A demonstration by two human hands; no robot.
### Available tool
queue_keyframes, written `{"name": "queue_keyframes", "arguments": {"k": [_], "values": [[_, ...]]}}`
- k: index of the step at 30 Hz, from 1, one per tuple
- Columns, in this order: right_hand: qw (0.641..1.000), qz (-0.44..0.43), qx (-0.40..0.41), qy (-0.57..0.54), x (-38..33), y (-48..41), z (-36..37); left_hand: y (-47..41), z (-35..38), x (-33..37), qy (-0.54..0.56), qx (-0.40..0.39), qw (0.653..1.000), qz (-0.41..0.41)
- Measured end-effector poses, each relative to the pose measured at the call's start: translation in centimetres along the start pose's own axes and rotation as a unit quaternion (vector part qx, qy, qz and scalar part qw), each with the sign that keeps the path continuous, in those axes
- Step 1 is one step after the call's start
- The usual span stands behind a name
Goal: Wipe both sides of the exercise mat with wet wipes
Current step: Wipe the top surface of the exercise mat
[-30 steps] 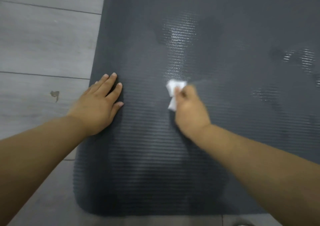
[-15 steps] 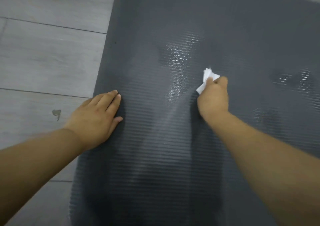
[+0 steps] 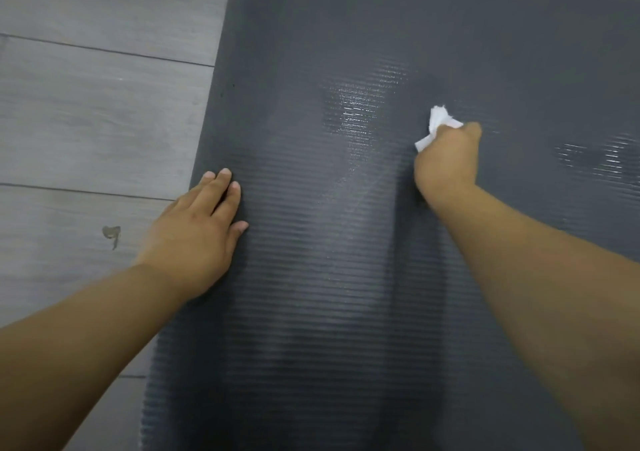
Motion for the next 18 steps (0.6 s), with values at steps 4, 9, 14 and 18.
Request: {"name": "queue_keyframes", "arguments": {"k": [4, 9, 14, 18], "values": [[0.95, -0.299, -0.092, 0.018, -6.6, 8.8, 3.5, -0.1, 0.0, 0.2, 0.016, -0.009, 1.0, -0.005], [0.861, -0.457, -0.209, 0.08, -6.9, 10.7, 4.3, -0.1, -0.3, 0.3, 0.01, -0.016, 1.0, -0.008], [1.0, -0.005, 0.007, 0.016, 1.7, -3.3, -1.5, 0.0, 0.0, 0.9, 0.022, -0.026, 0.999, -0.036], [0.986, -0.157, -0.031, 0.045, 1.5, 2.7, 0.7, -0.3, 0.0, 2.2, 0.033, -0.023, 0.999, -0.013]]}}
Point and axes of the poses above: each hand's wrist, its own y-axis away from the middle knuckle, its own z-axis out of the palm, x = y × z, the point moved 6 cm from there along -y, towards the middle knuckle, and after that the axes turned 14 degrees about z, right-handed, at the moved point
